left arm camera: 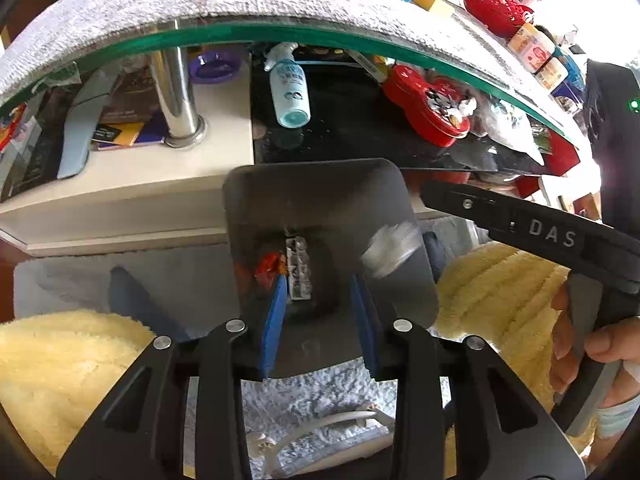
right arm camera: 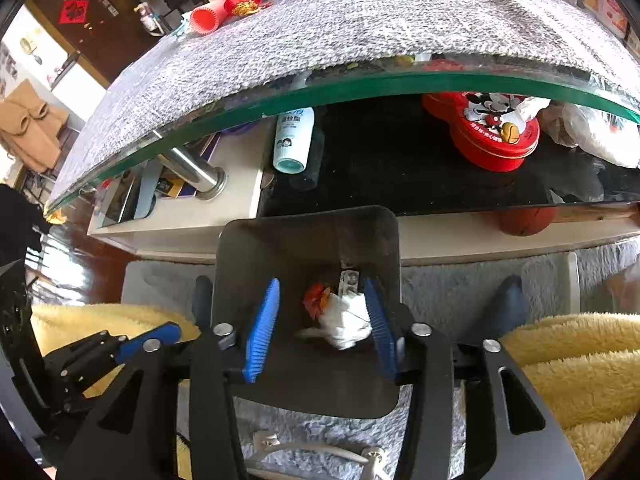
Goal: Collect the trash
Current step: 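Lower both tools into the bin and open both grippers, then grasp the yellow L-shaped block with the right gripper while the left grasps the red tassel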
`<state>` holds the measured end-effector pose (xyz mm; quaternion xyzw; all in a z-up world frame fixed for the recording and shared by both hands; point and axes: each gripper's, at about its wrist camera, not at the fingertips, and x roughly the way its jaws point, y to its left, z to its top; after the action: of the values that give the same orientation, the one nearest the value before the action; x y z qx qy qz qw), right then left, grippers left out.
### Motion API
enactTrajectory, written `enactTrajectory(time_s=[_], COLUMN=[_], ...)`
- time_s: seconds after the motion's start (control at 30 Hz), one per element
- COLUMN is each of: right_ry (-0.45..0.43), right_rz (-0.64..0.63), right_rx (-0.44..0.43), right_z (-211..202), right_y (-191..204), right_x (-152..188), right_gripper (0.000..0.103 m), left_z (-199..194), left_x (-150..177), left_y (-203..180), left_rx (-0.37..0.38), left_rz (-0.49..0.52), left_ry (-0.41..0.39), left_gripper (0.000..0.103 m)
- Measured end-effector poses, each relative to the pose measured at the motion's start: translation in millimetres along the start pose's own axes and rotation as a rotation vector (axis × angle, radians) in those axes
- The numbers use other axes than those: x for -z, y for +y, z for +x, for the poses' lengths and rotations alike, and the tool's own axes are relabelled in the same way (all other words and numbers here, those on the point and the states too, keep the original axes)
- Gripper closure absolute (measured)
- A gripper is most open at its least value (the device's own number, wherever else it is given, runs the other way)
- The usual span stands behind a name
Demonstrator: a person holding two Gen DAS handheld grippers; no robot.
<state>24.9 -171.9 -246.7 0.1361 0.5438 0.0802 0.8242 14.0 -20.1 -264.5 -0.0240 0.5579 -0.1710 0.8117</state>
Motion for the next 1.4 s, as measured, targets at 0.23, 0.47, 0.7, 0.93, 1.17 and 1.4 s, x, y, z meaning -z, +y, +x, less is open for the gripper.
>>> enactTrajectory(time_s=[0.23, 0.47, 0.7, 0.93, 1.17, 1.4], right_ry=[-0.085, -0.147, -0.219, -0.251, -0.274, -0.288], right_rz=[0.032, 0.066, 0.071, 0.069, 0.069, 0.054], right_rx=[0.078, 0.084, 0.080, 0.100, 0.125, 0.131], right_z=[-22, -50, -75, -75, -68, -51], right_y=[-10, -19, -23, -29, -37, -48], right_x=[-12, -31, -59, -96, -128, -156], right_gripper=[0.004, 0.004, 0.004, 0.004, 0.004, 0.027], left_z=[-17, -40, -57, -58, -56, -42], left_x=[-10, -28, -51, -86, -138, -180], left_y=[6, 7, 2, 2, 12, 17], left_rx=[-0.058, -0.071, -0.068, -0.079, -0.113, -0.106], left_rz=[-0.003, -0.011, 0.001, 0.016, 0.007, 0.001], left_ry=[-0.055, -0.111, -0.151, -0.171, -0.205, -0.212], left_gripper=[0.029, 0.017, 0.016, 0.016, 0.016, 0.022])
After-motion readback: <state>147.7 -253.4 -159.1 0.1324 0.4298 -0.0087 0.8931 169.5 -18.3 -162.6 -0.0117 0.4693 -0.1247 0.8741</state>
